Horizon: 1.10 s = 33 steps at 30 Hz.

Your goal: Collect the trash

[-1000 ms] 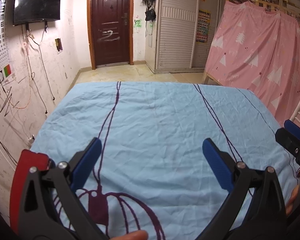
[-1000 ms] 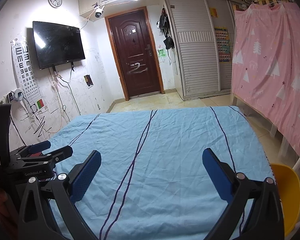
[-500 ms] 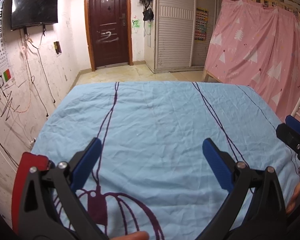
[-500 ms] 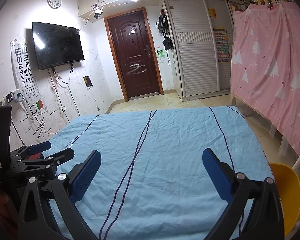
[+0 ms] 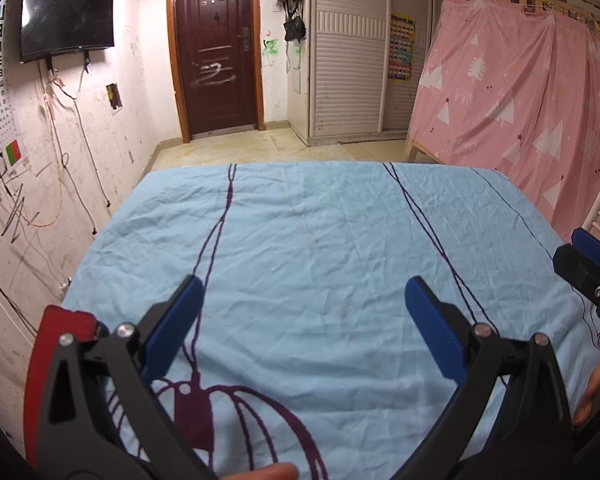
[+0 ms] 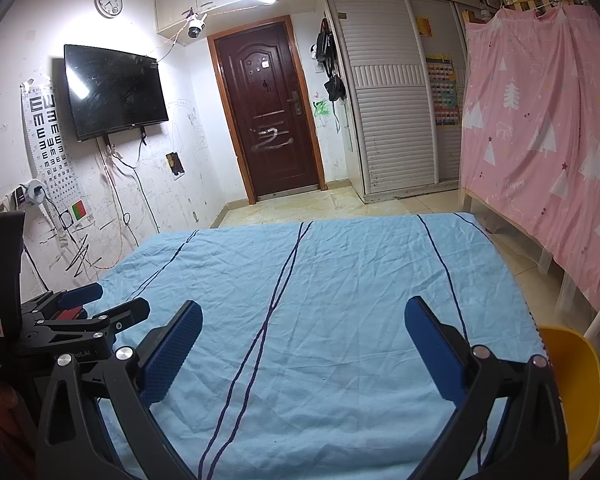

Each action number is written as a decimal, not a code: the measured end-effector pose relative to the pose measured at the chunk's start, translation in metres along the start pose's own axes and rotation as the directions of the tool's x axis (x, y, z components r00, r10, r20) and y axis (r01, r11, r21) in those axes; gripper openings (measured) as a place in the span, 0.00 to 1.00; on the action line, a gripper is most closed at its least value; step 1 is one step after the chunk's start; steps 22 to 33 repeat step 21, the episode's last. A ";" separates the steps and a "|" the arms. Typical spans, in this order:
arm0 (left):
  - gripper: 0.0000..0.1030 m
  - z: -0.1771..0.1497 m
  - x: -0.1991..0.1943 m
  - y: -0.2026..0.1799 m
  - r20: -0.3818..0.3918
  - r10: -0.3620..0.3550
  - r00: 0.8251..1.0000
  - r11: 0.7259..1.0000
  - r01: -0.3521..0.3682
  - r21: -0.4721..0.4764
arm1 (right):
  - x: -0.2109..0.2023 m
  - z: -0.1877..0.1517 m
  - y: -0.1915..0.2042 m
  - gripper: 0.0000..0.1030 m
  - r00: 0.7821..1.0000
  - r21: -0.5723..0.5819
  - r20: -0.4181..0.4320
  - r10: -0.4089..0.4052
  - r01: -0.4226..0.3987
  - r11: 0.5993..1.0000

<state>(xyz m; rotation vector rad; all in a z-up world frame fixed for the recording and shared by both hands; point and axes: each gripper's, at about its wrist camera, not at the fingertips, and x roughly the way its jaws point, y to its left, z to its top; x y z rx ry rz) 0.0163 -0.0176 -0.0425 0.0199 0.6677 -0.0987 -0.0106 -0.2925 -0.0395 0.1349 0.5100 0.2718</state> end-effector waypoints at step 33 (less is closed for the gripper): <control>0.94 0.002 -0.001 0.004 -0.004 0.009 1.000 1.000 -0.009 0.021 | 0.001 0.000 -0.001 0.91 1.000 0.001 -0.001 0.000 0.000 1.000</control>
